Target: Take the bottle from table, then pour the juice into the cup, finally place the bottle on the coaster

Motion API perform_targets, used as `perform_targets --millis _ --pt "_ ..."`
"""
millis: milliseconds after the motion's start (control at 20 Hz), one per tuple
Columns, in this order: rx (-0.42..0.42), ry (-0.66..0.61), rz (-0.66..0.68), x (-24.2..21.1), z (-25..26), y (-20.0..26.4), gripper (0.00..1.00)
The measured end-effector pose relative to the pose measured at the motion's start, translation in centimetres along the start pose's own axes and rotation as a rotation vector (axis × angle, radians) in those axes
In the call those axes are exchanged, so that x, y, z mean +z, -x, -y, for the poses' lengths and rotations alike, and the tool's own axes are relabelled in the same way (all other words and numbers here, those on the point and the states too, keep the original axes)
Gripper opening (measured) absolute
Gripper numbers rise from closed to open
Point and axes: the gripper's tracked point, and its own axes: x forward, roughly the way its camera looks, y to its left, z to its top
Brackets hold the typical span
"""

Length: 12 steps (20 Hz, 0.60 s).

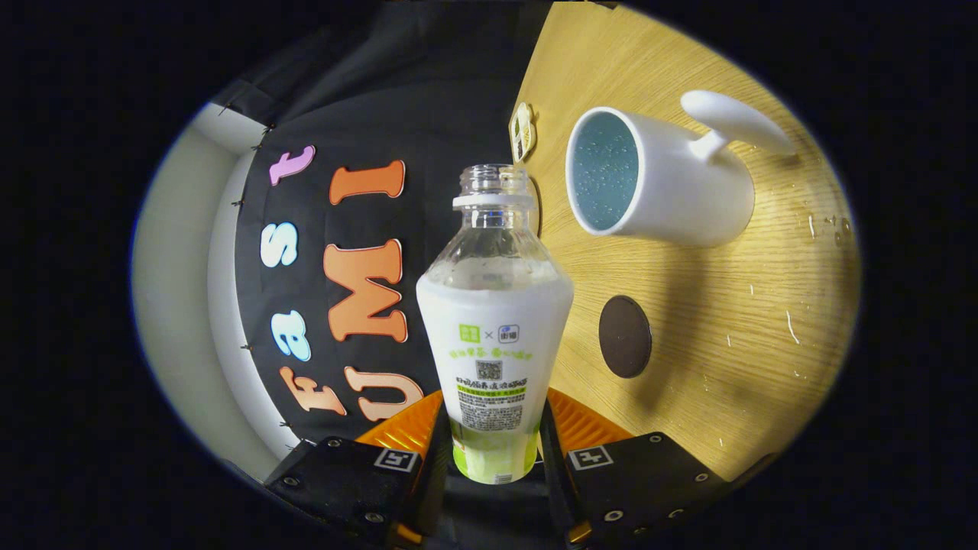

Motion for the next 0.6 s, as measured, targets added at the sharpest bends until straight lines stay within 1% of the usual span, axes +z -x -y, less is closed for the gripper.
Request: perform_targets --millis 100,250,600 --pt "0.016 -0.053 0.008 0.4 -0.6 0.0 0.57" --pt "0.028 -0.099 0.009 0.4 -0.9 -0.6 0.57" --pt "0.034 -0.127 -0.016 0.0 -1.9 -2.1 0.57"
